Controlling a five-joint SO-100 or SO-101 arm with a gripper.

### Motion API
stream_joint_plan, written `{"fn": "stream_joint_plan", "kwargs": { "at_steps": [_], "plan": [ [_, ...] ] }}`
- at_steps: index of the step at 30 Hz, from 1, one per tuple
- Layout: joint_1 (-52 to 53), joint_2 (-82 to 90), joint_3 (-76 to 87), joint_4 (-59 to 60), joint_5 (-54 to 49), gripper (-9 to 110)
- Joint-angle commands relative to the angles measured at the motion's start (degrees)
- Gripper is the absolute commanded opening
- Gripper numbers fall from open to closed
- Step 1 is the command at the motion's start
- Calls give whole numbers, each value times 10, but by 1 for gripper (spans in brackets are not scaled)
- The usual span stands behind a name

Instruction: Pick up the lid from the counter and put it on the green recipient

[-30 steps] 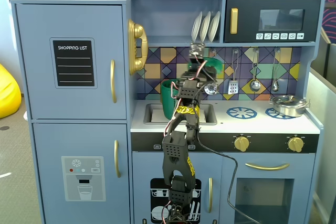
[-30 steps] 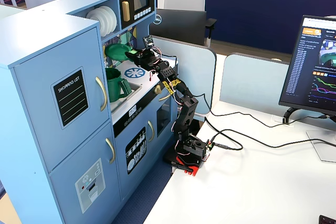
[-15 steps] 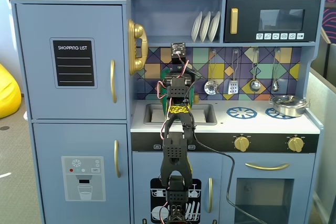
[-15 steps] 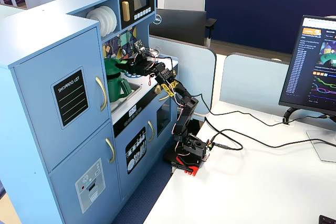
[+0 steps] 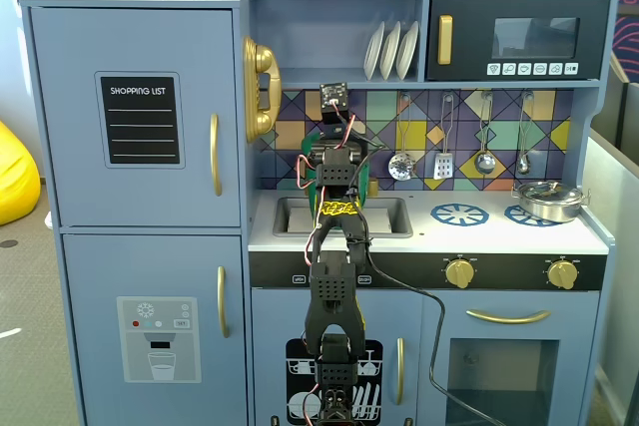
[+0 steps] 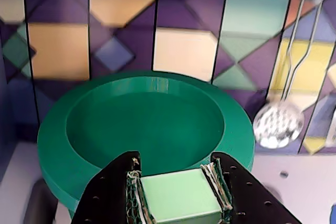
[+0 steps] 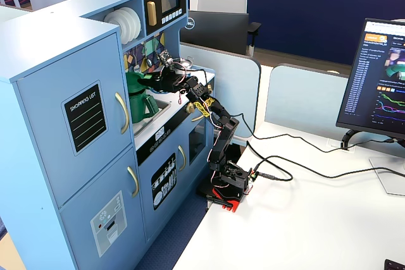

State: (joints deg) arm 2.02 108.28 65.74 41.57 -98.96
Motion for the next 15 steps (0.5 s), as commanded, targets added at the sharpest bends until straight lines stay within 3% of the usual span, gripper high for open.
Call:
{"fn": "stream_joint_plan", "kwargs": {
  "at_steps": [1,15],
  "plan": [
    [12,6,1,-18,1,0],
    [25,4,44,-18,-10,0]
  ]
}}
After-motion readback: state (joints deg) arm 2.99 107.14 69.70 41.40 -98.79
